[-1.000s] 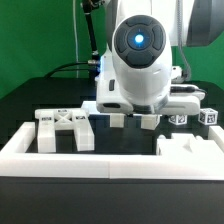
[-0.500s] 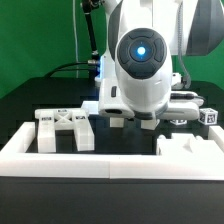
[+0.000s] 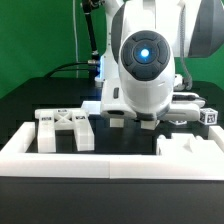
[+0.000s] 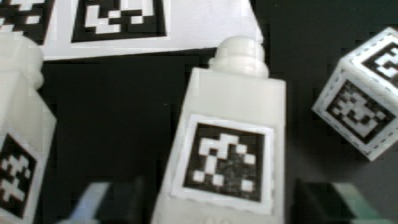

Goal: Assemble chair

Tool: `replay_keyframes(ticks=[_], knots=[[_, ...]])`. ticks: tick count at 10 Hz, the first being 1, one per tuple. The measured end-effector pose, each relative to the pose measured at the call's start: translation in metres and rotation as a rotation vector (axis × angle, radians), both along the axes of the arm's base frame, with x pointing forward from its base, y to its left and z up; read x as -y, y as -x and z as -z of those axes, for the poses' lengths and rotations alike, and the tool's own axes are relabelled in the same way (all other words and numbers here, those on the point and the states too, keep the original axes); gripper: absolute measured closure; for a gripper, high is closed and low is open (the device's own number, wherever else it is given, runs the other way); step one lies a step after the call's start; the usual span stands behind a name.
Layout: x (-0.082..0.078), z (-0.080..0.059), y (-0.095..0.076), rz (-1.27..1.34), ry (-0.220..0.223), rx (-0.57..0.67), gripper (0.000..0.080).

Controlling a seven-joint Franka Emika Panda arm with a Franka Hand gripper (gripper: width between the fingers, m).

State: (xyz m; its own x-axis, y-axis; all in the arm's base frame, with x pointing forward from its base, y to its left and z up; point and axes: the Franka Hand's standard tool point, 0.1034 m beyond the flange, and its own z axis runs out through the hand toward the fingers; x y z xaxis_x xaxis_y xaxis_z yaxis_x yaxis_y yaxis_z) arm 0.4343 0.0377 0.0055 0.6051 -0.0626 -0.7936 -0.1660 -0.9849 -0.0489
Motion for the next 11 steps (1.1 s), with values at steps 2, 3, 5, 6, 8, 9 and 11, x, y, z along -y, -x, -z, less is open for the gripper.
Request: replay_keyframes(ticks=[2, 3, 5, 6, 8, 9, 11], knots=[[-0.001, 0.0, 0.0, -0.002, 0.0, 0.0, 0.0509], [-0.001, 0.0, 0.0, -0.003, 0.0, 0.001, 0.0509], [-0.001, -0.002, -0.006, -0.004, -0.002, 0.013, 0.0509], [-0.002, -0.009, -0.013, -0.011, -0.011, 0.019, 0.0509], [-0.005, -0.039, -0.042, -0.029, -0.033, 0.05, 0.0508], [-0.006, -0.053, -0.054, -0.03, -0.035, 0.073, 0.0508], [-0.006, -0.058, -0.063, -0.03, -0.031, 0.119, 0.0508]])
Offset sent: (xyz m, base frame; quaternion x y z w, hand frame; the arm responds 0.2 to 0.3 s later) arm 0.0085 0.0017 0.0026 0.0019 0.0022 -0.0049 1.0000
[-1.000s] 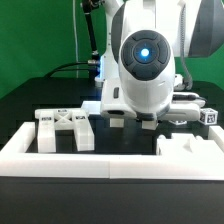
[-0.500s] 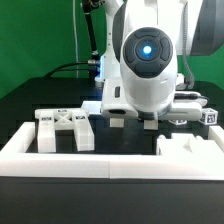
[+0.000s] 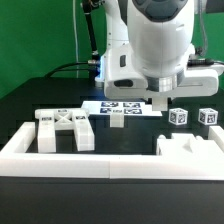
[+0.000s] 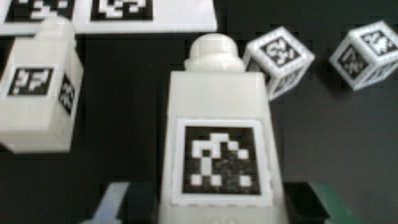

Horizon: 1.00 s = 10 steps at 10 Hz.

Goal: Assemble chair

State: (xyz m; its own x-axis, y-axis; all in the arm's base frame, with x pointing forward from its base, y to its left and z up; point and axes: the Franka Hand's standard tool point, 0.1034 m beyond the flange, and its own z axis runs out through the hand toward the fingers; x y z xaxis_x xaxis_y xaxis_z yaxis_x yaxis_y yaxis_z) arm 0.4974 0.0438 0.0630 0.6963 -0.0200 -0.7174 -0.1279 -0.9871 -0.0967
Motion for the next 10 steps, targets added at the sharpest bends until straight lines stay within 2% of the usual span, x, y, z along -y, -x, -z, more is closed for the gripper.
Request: replay_keyframes(ticks=[1, 2, 3, 4, 6, 7, 10], knots=[[0.0, 0.001, 0.001, 0.0, 0.0, -0.002, 0.0508], [0.0, 0.003, -0.007, 0.005, 0.007, 0.053, 0.0508], [0.0, 0.001, -0.016, 0.014, 0.021, 0.159, 0.0508], [-0.001, -0.013, -0.022, 0.015, 0.023, 0.207, 0.0508], [-0.004, -0.035, -0.052, 0.019, 0.032, 0.345, 0.0508], [-0.006, -0.038, -0.059, 0.02, 0.037, 0.402, 0.0508], [-0.003, -0.034, -0.066, 0.04, 0.071, 0.628, 0.0508]])
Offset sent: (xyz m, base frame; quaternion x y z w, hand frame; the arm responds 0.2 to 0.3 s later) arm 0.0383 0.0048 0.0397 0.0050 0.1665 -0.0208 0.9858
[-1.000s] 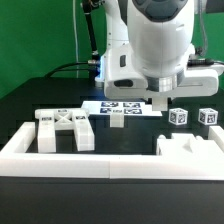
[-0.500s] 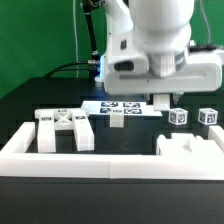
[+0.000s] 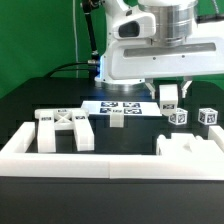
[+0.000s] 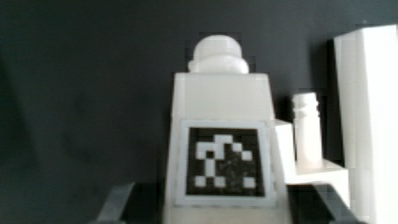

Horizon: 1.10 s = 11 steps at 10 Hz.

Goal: Assemble chair

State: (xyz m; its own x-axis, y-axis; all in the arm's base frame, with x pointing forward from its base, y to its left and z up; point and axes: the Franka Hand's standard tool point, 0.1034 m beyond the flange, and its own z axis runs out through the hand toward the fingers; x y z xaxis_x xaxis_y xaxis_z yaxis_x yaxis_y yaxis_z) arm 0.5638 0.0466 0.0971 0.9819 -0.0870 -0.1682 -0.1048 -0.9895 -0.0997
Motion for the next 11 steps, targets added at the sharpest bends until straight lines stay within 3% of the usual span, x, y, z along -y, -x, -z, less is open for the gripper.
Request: replay_keyframes(ticks=[4, 8, 9, 11], knots=[[-0.01, -0.016, -0.023, 0.009, 0.024, 0.246, 0.0508], [-0.012, -0.014, -0.03, 0.019, 0.059, 0.532, 0.0508], [-0.021, -0.015, -0.031, 0.007, 0.053, 0.526, 0.0508], [-0.031, -0.026, -0.053, -0.036, 0.049, 0.56, 0.0508]])
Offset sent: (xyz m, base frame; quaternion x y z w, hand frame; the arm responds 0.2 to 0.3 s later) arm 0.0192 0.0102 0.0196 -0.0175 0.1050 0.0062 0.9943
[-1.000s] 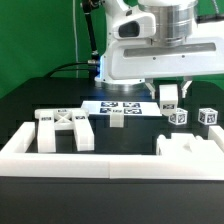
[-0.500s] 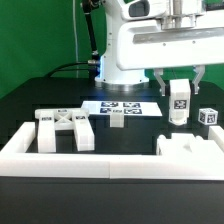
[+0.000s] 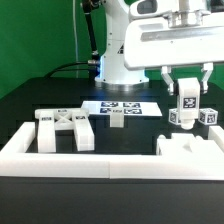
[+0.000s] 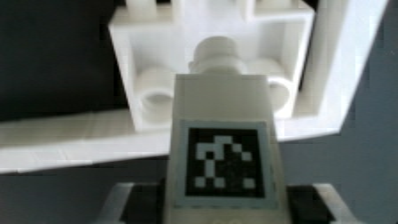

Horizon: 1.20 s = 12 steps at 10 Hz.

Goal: Assemble chair

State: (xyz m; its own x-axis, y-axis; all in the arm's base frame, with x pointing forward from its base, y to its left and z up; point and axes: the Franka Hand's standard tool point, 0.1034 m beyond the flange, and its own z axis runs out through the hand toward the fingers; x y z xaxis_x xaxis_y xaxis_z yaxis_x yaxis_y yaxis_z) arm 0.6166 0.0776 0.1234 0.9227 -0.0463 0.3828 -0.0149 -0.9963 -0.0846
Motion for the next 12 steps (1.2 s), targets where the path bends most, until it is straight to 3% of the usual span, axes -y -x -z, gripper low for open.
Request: replay_keyframes(ticks=[2, 5, 7, 12], knots=[[-0.015, 0.005, -0.006, -0.052, 0.014, 0.022, 0.0508], [-0.011, 0.004, -0.008, -0.045, 0.02, 0.08, 0.0508], [-0.014, 0.01, -0.013, -0.053, 0.04, 0.242, 0.0508], [-0.021, 0.029, -0.009, -0.094, 0.057, 0.217, 0.0508]])
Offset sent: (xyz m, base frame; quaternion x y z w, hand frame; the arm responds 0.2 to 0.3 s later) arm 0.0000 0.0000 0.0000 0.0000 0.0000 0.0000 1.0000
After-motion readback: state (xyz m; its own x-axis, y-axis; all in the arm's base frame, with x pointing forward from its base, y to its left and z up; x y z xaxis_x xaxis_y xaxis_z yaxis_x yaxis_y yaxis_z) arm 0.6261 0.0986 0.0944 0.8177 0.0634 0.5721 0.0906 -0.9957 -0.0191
